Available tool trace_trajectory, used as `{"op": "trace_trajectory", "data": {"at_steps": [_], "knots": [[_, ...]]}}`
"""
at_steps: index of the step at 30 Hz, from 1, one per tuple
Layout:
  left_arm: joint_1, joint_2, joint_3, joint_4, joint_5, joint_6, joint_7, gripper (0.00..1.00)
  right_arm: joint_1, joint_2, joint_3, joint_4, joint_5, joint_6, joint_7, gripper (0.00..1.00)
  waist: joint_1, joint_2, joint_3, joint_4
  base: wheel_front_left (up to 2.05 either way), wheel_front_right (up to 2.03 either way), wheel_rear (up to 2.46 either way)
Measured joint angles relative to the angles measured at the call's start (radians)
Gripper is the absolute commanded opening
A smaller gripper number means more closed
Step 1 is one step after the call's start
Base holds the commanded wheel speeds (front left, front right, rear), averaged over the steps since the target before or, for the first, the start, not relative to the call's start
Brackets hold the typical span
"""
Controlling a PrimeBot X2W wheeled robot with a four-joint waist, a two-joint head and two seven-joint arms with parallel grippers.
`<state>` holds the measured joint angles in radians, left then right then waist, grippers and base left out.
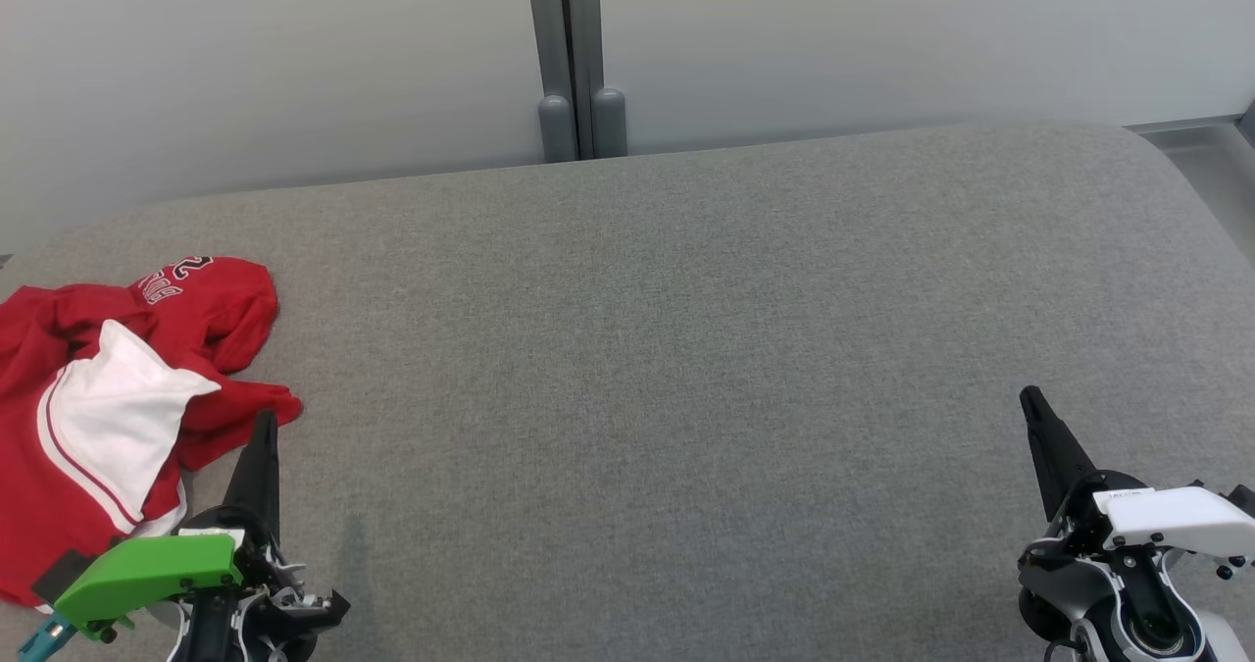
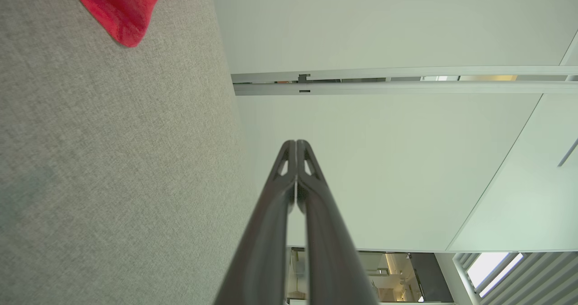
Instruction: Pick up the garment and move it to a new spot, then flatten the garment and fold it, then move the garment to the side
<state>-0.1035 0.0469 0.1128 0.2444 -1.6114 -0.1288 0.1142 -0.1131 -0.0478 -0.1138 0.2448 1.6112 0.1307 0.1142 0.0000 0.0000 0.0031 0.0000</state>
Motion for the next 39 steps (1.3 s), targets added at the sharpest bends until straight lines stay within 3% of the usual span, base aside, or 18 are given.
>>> {"op": "trace_trajectory", "data": {"at_steps": [39], "knots": [[0.0, 0.0, 0.0, 0.0, 0.0, 0.0, 0.0, 0.0, 0.0, 0.0, 0.0, 0.0, 0.0, 0.0, 0.0, 0.0, 0.0, 0.0, 0.0, 0.0, 0.0, 0.0, 0.0]]}}
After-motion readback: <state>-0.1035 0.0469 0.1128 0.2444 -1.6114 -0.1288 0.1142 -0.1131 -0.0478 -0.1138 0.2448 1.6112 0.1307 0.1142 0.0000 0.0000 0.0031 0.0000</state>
